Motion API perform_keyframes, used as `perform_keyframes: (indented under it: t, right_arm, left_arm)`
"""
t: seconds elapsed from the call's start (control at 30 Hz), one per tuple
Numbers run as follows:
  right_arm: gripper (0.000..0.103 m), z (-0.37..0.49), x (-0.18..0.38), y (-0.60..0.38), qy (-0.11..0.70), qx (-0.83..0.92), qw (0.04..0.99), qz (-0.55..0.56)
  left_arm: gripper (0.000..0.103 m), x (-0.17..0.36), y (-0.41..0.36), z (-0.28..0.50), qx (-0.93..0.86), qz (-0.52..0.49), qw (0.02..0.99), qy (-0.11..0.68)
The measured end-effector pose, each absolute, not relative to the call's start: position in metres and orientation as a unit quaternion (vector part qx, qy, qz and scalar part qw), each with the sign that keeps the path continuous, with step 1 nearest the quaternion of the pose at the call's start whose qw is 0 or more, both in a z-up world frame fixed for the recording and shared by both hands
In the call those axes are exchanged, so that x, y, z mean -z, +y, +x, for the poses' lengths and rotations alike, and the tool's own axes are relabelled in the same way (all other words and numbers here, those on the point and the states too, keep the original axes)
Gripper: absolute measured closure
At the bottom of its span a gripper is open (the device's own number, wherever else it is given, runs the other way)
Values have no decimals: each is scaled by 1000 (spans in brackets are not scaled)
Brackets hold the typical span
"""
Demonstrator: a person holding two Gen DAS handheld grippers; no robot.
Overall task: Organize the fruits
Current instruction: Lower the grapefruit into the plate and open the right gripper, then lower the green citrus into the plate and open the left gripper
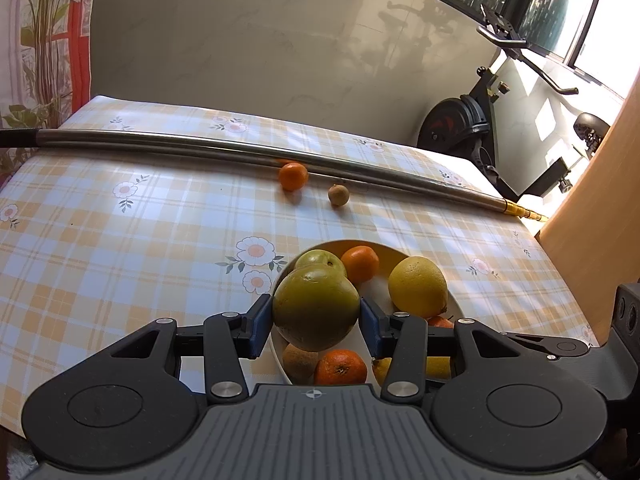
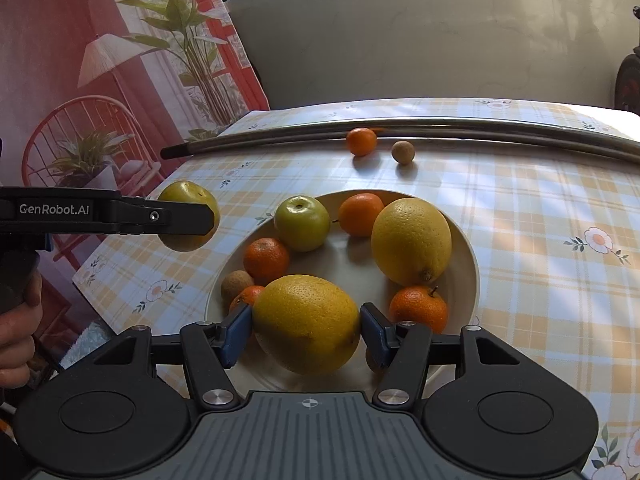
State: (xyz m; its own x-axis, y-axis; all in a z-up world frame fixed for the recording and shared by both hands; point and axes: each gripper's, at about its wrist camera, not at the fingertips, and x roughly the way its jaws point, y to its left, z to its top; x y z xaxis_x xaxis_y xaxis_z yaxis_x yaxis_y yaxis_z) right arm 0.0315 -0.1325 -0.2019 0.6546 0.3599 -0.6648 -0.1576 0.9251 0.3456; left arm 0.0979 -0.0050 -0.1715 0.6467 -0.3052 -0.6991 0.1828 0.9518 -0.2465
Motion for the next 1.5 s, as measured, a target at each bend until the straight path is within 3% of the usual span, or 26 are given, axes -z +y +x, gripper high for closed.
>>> perform_keyframes:
  t: [1.03, 1.2, 1.5]
  right_arm:
    - [46, 26, 203, -124, 415, -192, 882, 111]
    - [39, 23, 198, -128, 393, -193, 892, 115]
    - [39, 19, 187, -149, 332, -133, 925, 127]
  left_arm:
    - [54, 177, -9, 100, 130, -71, 899, 413]
    - [54, 178, -10, 101, 129, -70, 898, 416]
    - [54, 183, -16, 105, 138, -64, 893, 424]
